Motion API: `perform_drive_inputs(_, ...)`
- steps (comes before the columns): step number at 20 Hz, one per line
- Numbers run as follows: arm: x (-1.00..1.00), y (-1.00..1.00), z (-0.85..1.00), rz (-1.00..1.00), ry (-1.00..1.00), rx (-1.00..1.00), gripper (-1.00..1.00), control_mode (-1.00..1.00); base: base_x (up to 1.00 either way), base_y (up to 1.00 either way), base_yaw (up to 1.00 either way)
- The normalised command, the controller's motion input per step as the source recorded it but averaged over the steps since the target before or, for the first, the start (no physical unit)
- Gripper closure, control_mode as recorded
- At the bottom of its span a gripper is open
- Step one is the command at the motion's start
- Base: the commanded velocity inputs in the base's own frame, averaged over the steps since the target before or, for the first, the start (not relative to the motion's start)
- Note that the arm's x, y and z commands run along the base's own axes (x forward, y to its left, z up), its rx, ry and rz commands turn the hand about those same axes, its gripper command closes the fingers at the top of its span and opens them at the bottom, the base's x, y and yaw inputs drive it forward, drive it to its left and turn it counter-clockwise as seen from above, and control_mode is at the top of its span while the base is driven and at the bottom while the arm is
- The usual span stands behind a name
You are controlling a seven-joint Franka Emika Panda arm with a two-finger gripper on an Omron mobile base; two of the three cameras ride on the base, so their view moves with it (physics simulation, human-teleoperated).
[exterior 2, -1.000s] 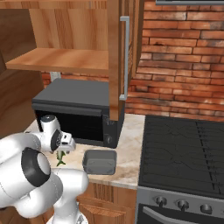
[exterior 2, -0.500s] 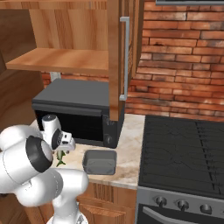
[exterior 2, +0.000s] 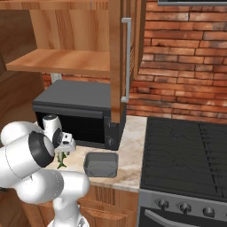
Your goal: Retrieve the tupperware from the cabinet, then place the raw meat into the tupperware to avoid contamination.
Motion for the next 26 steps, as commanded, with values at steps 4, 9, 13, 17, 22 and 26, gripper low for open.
perform_drive_inputs(4, 0.00, -0.08, -0.38, 0.00, 0.00, 0.00, 1.00, -1.00, 0.00, 0.00, 0.00)
perform_drive_inputs(9, 0.00, -0.09, -0.38, 0.00, 0.00, 0.00, 1.00, -1.00, 0.00, 0.00, 0.00)
perform_drive_inputs(13, 0.00, -0.18, -0.36, 0.01, 0.00, 0.00, 1.00, -1.00, 0.00, 0.00, 0.00)
perform_drive_inputs(17, -0.08, -0.26, -0.19, 0.01, 0.00, 0.01, 1.00, -1.00, 0.00, 0.00, 0.00)
perform_drive_inputs(22, -0.22, -0.35, -0.17, 0.01, -0.01, 0.02, 1.00, -1.00, 0.00, 0.00, 0.00)
perform_drive_inputs(26, -0.38, -0.29, -0.18, 0.02, 0.00, 0.02, 1.00, -1.00, 0.00, 0.00, 0.00)
